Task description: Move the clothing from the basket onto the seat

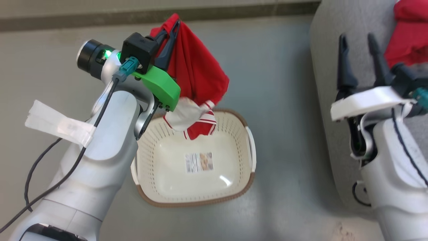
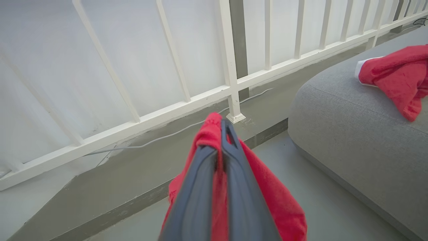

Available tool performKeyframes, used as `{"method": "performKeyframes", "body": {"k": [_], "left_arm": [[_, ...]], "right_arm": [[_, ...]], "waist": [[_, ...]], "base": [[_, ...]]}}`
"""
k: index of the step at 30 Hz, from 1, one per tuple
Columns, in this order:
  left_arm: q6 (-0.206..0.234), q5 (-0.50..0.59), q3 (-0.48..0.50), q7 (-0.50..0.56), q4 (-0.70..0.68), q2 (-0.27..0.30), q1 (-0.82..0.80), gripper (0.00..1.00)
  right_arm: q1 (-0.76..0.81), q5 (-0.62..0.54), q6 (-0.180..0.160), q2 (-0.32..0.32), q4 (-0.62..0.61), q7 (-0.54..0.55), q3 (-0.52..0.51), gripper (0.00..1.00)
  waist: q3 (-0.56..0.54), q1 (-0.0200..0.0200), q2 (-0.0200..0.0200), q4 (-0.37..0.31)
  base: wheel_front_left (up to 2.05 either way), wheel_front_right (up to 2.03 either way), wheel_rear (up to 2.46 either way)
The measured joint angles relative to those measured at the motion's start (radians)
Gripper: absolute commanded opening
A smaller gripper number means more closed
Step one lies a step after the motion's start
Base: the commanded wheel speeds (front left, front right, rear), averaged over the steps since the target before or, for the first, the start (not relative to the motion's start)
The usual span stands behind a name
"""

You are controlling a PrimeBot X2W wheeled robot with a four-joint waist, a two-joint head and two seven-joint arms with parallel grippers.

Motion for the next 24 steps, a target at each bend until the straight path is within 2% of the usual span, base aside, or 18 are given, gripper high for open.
{"method": "performKeyframes", "body": {"k": [11,24], "left_arm": [[-0.003,-0.025,-0.007,0.046,0.024,-0.004,0.031,0.0],[-0.012,-0.078,-0.033,0.121,0.039,-0.011,0.065,0.0]], "right_arm": [[0.072,0.0,0.022,0.019,0.078,0.0,0.043,1.0],[0.14,0.0,0.04,0.033,0.134,0.018,0.088,1.0]], "waist": [[-0.178,0.0,0.0,0.013],[-0.361,0.0,0.0,-0.007]], "base": [[0.0,0.0,0.0],[0.0,0.0,0.0]]}}
